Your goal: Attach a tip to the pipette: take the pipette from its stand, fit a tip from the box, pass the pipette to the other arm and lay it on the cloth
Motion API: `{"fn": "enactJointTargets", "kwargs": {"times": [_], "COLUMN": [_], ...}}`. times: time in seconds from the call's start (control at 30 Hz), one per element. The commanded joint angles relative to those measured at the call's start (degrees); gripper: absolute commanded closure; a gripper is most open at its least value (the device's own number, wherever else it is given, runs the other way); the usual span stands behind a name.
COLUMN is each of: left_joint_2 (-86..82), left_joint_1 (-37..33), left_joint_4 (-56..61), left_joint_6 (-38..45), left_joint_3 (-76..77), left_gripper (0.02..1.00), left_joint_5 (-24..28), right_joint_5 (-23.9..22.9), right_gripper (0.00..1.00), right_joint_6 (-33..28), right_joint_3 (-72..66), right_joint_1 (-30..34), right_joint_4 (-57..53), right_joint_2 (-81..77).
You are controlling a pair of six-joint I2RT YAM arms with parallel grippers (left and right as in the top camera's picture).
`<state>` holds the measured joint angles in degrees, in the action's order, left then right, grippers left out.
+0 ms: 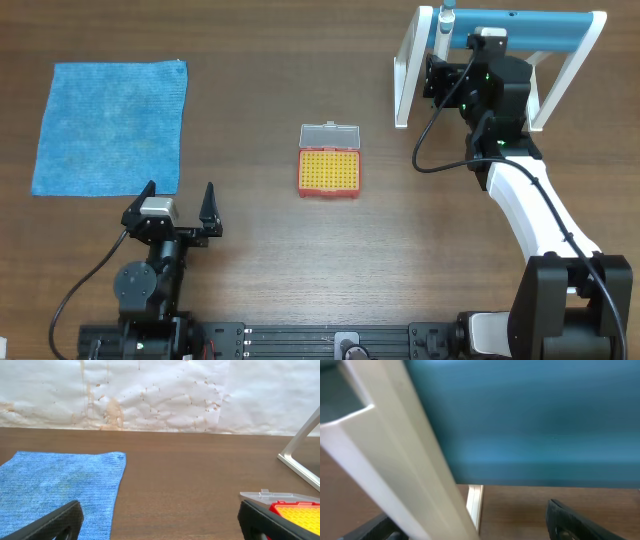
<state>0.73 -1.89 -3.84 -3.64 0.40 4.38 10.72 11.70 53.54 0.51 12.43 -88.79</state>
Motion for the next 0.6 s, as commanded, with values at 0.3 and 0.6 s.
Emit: {"fn": "enactJointTargets", "kwargs": {"times": [0.3, 0.6], "left_joint_2": [-0.4, -0.4], "left_joint_1": [0.0, 0.0], "left_joint_4": [-0.3, -0.3], "left_joint_6": [0.9, 0.9], "left_joint_3": [-0.1, -0.1], "left_gripper": [0.023, 0.023], "left_joint_5": [0.8, 0.8], "right_joint_5": [-2.2, -2.1], "right_gripper": [0.152, 0.152], "right_joint_6": [-1.5, -1.5], "right_joint_3": [1.3, 3.9], "right_joint_1": [-0.3, -0.1], "right_joint_4": [0.1, 0.1], "right_joint_2": [-1.8, -5.2]}}
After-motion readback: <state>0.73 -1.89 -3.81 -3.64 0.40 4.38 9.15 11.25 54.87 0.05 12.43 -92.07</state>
